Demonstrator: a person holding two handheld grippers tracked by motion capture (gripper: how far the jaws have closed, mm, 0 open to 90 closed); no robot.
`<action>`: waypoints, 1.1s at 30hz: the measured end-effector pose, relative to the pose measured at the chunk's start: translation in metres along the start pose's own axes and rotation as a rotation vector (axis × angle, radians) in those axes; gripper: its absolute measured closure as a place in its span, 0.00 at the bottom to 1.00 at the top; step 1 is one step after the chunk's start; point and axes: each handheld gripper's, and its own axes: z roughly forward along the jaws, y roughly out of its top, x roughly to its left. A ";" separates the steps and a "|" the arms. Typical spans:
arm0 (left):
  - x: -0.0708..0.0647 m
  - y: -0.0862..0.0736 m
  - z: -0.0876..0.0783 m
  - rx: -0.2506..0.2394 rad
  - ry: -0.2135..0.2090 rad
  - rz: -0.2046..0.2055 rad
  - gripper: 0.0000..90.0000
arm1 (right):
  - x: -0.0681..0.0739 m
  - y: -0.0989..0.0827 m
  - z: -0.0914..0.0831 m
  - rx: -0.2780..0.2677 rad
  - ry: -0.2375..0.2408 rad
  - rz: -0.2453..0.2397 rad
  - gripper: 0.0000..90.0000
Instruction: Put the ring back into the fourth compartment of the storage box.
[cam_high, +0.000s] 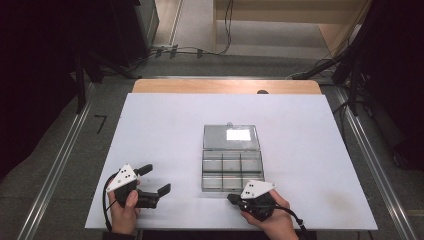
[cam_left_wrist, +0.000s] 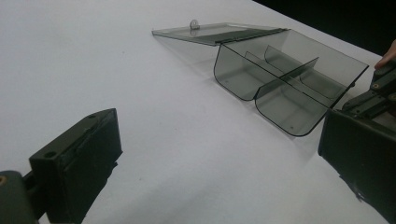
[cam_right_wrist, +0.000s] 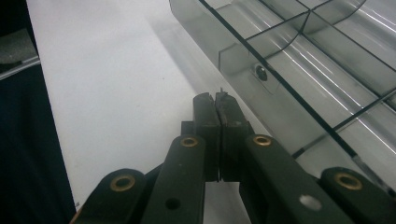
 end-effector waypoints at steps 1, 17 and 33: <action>0.000 0.000 0.000 0.000 0.000 0.001 0.00 | 0.000 0.000 0.000 -0.001 -0.001 -0.002 0.97; 0.001 0.000 -0.001 -0.010 -0.003 -0.008 0.00 | 0.000 0.003 -0.008 -0.045 0.030 0.001 0.97; 0.001 0.000 -0.001 -0.009 -0.003 -0.004 0.00 | -0.001 0.008 -0.018 -0.088 0.048 0.011 0.97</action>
